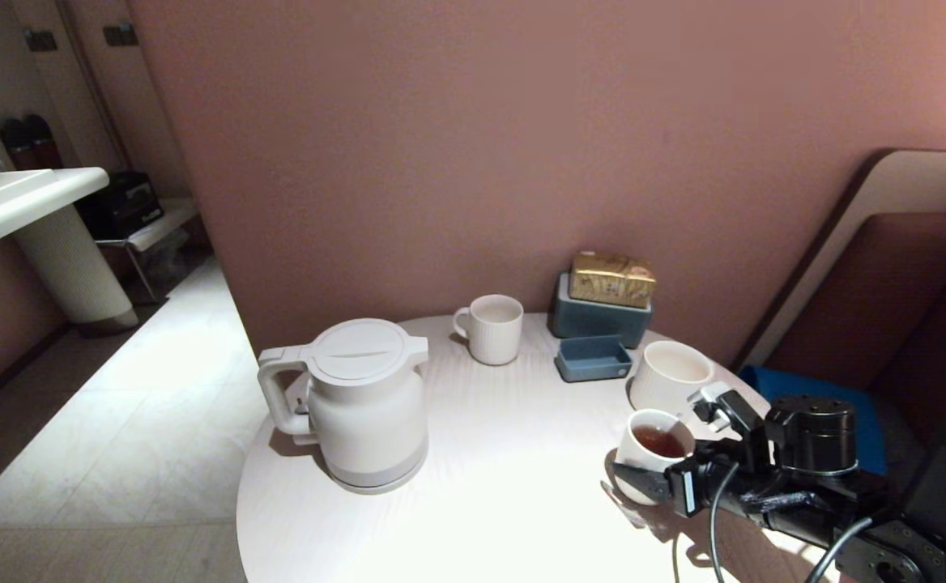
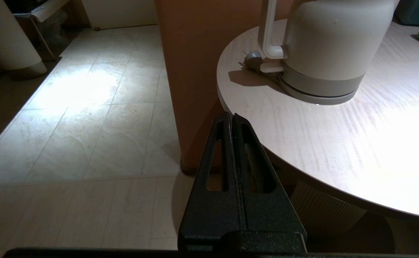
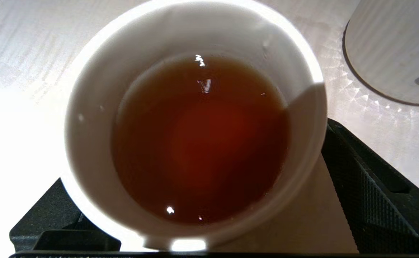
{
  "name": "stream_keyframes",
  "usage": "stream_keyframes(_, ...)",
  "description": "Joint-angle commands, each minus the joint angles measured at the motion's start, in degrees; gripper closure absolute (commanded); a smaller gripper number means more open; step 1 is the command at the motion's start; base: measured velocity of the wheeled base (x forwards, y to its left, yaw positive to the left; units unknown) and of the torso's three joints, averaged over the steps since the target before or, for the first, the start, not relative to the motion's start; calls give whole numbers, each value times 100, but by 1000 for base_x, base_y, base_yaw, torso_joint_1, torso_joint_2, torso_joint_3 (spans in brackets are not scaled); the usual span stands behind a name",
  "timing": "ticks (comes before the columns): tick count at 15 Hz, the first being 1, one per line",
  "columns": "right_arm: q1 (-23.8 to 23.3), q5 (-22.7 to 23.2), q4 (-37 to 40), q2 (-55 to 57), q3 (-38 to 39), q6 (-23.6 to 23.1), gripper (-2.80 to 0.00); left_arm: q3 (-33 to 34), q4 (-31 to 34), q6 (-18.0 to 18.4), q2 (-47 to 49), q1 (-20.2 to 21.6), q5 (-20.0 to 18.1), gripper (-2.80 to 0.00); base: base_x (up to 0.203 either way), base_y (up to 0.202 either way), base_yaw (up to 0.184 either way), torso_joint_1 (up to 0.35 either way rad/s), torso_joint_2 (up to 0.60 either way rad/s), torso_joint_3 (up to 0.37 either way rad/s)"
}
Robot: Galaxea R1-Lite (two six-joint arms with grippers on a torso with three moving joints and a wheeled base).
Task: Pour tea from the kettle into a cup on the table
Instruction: Pick up the cup
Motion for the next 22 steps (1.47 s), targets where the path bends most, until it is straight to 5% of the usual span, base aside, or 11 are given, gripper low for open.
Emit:
stream_keyframes(1,3,-3,-53,87,21,-8,-280,1,0,2,6,1,0,0,0,0,0,0,0,0)
stream_keyframes(2,3,-23,-53,87,25,-7,0,1,0,2,6,1,0,0,0,0,0,0,0,0)
stream_keyframes(14,10,-208,-644,-111,387,-27,0,1,0,2,6,1,0,0,0,0,0,0,0,0)
stream_keyframes(22,-17,-308,-219,-1034,980,-28,0,1,0,2,6,1,0,0,0,0,0,0,0,0)
